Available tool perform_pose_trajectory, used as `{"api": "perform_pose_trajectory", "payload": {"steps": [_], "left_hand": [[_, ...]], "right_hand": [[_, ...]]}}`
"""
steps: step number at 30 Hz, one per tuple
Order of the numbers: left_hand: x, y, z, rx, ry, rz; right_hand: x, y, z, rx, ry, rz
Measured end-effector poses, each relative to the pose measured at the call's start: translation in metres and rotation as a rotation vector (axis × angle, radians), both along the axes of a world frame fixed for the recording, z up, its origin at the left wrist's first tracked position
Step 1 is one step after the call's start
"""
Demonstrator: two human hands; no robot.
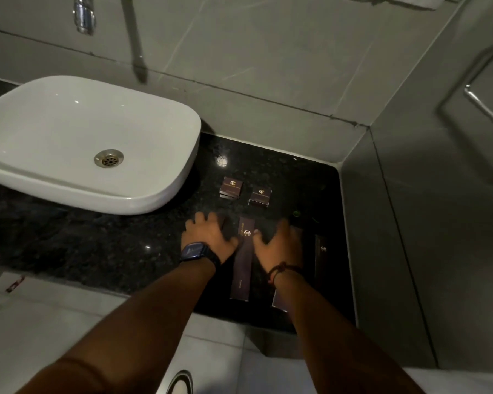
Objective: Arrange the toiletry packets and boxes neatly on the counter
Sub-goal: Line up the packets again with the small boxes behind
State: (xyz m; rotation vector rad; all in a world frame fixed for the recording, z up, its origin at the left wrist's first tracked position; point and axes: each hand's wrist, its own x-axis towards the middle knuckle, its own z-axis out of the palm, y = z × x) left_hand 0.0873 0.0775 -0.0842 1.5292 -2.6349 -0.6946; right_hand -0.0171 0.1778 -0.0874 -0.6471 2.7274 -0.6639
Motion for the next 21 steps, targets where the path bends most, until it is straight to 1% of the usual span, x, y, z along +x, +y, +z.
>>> {"api": "perform_pose_trajectory", "payload": {"steps": [2,4,6,8,11,13,18,21], "left_hand": [[-0.017,0.014,0.003,-0.028,0.106,-0.065],[-0.035,0.033,0.006,0.062,0.185,-0.134],[-0.052,0.055,0.006,0.165,0.204,-0.176],[-0.066,0.075,0.002,0.224,0.165,-0.186],[-0.076,0.095,-0.006,0.307,0.087,-0.159],[-0.076,0.102,-0.011,0.340,0.050,-0.159],[-0.069,0.108,-0.013,0.396,0.027,-0.094],[-0.066,0.110,-0.012,0.403,0.018,-0.067]], "right_hand": [[-0.023,0.019,0.007,-0.050,0.066,-0.127],[-0.044,0.043,0.008,-0.022,0.074,-0.230],[-0.058,0.066,0.004,0.050,0.049,-0.298],[-0.066,0.083,-0.003,0.068,-0.033,-0.336],[-0.068,0.095,-0.014,0.088,-0.193,-0.320],[-0.066,0.098,-0.019,0.101,-0.255,-0.296],[-0.056,0.098,-0.021,0.123,-0.261,-0.254],[-0.052,0.095,-0.023,0.091,-0.266,-0.267]]}}
